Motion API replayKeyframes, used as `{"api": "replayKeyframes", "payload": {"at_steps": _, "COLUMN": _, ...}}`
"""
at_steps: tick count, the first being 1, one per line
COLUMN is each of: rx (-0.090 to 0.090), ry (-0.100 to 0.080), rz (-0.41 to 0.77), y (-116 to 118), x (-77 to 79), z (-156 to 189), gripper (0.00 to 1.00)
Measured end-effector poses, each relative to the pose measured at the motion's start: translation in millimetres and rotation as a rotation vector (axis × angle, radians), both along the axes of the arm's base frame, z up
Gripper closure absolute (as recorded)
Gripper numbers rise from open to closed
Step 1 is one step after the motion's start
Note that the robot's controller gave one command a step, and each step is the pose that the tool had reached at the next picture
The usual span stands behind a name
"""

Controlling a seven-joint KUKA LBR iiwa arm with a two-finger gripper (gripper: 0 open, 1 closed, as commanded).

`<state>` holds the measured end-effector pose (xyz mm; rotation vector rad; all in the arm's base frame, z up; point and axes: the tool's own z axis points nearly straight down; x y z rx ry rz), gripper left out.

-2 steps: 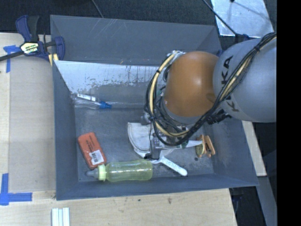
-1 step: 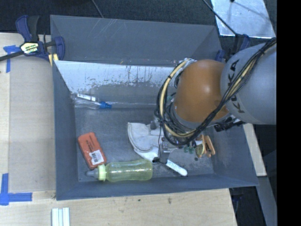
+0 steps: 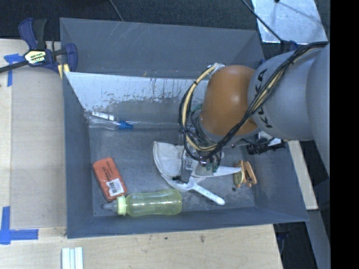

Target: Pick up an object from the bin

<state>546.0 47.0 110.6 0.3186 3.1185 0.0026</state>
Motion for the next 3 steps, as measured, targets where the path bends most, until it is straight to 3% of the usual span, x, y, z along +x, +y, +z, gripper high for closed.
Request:
{"api": "replayKeyframes", "payload": {"at_steps": 1, "rx": -0.002, "ry": -0.011, "rz": 0.114, "y": -20, "x": -15.7, "z": -36, "gripper": 1.00}}
{"api": "replayKeyframes", "payload": {"at_steps": 2, "rx": -0.002, "ry": -0.011, "rz": 0.114, "y": -20, "x": -15.7, "z": -36, "gripper": 1.00}}
{"api": "replayKeyframes", "payload": {"at_steps": 3, "rx": -0.002, "ry": 0.005, "rz": 0.128, "y": -60, "x": 7.4, "z": 105, "gripper": 1.00}}
